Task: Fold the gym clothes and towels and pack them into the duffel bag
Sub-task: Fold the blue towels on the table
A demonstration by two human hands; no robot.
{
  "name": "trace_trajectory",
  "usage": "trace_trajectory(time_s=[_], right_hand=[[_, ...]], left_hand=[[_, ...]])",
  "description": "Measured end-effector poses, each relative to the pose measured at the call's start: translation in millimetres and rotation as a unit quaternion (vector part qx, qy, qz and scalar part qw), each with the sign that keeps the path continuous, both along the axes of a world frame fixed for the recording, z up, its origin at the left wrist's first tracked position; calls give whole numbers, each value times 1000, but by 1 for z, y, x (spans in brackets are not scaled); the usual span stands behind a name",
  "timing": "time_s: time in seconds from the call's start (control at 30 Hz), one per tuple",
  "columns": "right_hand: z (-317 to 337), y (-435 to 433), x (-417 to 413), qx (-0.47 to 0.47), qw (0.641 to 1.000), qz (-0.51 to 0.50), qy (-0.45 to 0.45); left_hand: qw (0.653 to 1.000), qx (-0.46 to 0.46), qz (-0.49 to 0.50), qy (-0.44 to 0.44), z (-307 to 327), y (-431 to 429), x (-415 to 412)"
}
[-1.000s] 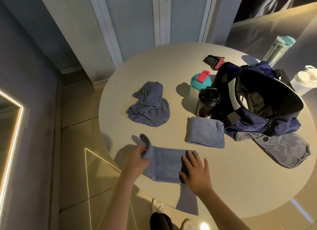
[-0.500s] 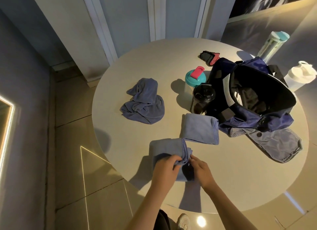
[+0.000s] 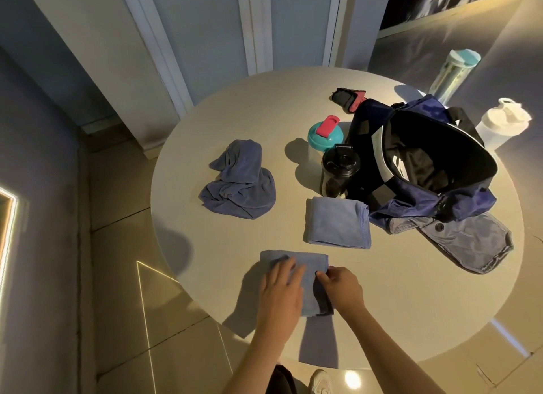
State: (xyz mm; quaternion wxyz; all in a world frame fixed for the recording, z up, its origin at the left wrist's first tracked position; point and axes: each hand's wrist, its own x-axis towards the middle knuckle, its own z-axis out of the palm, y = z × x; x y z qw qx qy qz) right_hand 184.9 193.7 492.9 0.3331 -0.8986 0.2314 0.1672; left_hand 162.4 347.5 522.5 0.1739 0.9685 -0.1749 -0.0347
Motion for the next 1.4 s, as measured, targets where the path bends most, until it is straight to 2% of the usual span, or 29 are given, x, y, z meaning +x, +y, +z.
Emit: trace_trajectory(time_s=[0.07,0.13,0.23,0.33,0.4,0.47,0.57,0.83,1.0,1.23,1.4], right_hand=[[1,5,-6,-81,996,-4,-21],[2,12,-13,-98,990,7,-98],[0,19,-23,-135,969,110,-173],[-8,18,-34,-151,969,174,-92],[-18,16,-37,-153,970,182,-53],[-14,14,-34,-139,968,199,-60],[-11,13,-31,-63,976,191,-79],[-6,13,-19,51,988,111,-92],[11,-1,-18,101,981,28,-161],[46,-47,29,51,972,-25,-230],[53,-75,77,-10,975,-15,-222]], left_hand=[[997,68,35,26,-5,11,9],[989,130,31,63,-15,19,10],[982,158,16,105,-30,22,9],[985,155,16,79,-36,23,13],[988,140,31,65,-32,23,15],[991,84,86,55,-28,26,11],[984,28,131,114,-29,24,-2],[973,-54,144,171,-24,17,8],[974,-121,125,144,-10,1,16],[978,-173,66,95,16,-44,78],[984,-134,43,107,20,-74,132]])
